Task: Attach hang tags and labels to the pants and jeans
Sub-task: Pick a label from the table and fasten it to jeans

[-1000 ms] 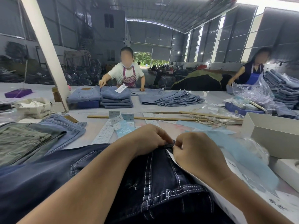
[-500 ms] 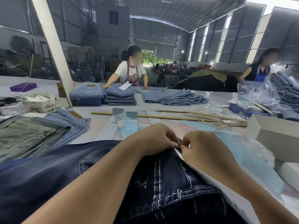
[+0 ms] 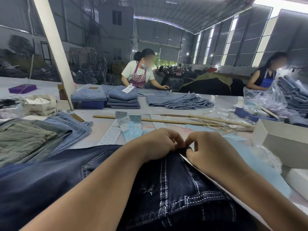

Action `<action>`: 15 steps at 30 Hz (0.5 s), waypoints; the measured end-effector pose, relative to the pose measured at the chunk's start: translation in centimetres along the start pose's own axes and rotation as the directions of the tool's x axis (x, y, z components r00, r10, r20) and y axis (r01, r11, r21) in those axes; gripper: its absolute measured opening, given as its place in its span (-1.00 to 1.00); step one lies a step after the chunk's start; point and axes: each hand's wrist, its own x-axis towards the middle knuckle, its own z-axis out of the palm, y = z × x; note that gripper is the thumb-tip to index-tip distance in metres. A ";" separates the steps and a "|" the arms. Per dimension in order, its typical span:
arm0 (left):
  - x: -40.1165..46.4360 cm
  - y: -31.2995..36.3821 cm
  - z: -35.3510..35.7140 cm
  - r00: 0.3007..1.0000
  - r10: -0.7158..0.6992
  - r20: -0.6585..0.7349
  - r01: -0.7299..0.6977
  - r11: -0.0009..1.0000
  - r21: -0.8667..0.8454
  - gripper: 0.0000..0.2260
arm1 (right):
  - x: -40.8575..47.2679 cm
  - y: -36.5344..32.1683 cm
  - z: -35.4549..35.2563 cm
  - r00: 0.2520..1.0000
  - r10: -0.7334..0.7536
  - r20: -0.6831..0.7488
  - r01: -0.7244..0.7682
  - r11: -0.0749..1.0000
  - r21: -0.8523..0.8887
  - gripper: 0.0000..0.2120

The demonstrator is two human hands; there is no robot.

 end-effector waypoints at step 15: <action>0.4 -0.6 -0.9 0.999 -0.026 0.044 0.032 0.990 -0.137 -0.83 | -0.5 0.2 0.7 0.973 -0.151 -0.176 0.139 0.987 -0.076 -0.94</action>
